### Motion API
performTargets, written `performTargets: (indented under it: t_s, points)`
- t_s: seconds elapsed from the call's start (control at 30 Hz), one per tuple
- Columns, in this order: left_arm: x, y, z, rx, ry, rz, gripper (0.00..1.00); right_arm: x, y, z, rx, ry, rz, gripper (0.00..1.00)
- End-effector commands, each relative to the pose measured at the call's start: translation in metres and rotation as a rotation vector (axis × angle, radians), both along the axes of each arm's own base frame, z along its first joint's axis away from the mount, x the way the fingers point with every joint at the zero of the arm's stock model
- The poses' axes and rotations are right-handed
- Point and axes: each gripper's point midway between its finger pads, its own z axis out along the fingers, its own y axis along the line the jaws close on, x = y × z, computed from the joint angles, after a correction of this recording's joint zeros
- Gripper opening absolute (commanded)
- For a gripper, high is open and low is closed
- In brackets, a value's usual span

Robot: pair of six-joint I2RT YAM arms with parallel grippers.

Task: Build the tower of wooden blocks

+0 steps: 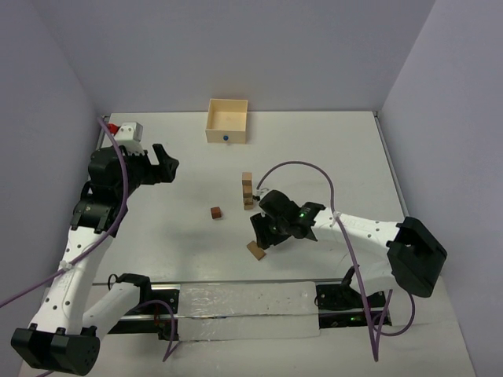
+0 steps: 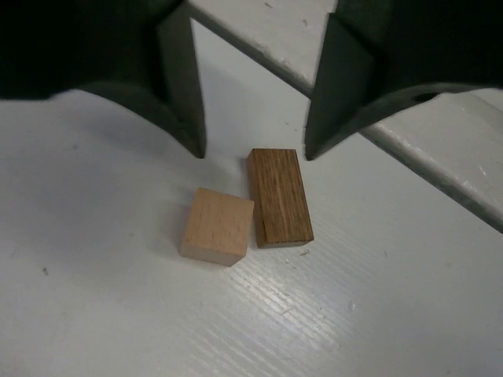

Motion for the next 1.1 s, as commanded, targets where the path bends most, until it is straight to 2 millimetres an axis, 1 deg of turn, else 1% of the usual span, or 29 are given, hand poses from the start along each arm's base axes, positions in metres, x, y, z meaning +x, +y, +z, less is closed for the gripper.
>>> performTargets:
  t_s: [0.0, 0.03, 0.07, 0.1, 0.2, 0.3, 0.37, 0.4, 0.43, 0.5, 0.67, 0.9, 1.0, 1.07]
  points:
    - [0.006, 0.000, 0.007, -0.006, -0.047, -0.004, 0.99, 0.007, 0.010, 0.000, 0.005, -0.012, -0.020, 0.75]
    - [0.006, 0.000, 0.007, -0.008, -0.048, -0.004, 0.99, 0.007, 0.010, 0.000, 0.004, -0.012, -0.021, 0.75]
    - [0.007, -0.001, 0.008, -0.012, -0.051, -0.006, 0.99, 0.010, 0.009, -0.002, -0.009, -0.020, -0.031, 0.78]
    - [0.007, -0.001, 0.008, -0.013, -0.053, -0.006, 0.99, 0.012, 0.008, -0.002, -0.020, -0.025, -0.039, 0.79]
    - [0.007, -0.001, 0.006, -0.012, -0.055, -0.005, 0.99, 0.016, 0.008, -0.005, -0.046, -0.025, -0.049, 0.79]
    - [0.006, -0.001, 0.005, -0.009, -0.054, -0.008, 0.99, 0.018, 0.010, -0.009, -0.064, -0.012, -0.050, 0.78]
    - [0.006, 0.000, 0.005, -0.007, -0.053, -0.006, 0.99, 0.019, 0.010, -0.012, -0.070, -0.010, -0.047, 0.71]
    - [0.005, -0.001, 0.005, -0.007, -0.053, -0.007, 0.99, 0.020, 0.011, -0.011, -0.065, -0.011, -0.051, 0.66]
    - [0.005, -0.001, 0.005, -0.008, -0.052, -0.009, 0.99, 0.020, 0.012, -0.011, -0.061, -0.013, -0.053, 0.63]
    - [0.004, -0.001, 0.005, -0.011, -0.053, -0.010, 0.99, 0.023, 0.014, -0.010, -0.062, -0.014, -0.064, 0.62]
    - [0.004, -0.001, 0.003, -0.012, -0.053, -0.010, 0.99, 0.036, 0.011, -0.011, -0.087, -0.036, -0.118, 0.62]
    - [0.004, -0.001, 0.001, -0.006, -0.052, -0.010, 0.99, 0.043, 0.012, -0.017, -0.100, -0.025, -0.139, 0.61]
    - [0.004, -0.001, 0.000, -0.006, -0.051, -0.011, 0.99, 0.043, 0.011, -0.017, -0.100, -0.025, -0.144, 0.56]
    - [0.004, -0.001, -0.001, -0.004, -0.052, -0.010, 0.99, 0.044, 0.010, -0.013, -0.093, -0.037, -0.151, 0.44]
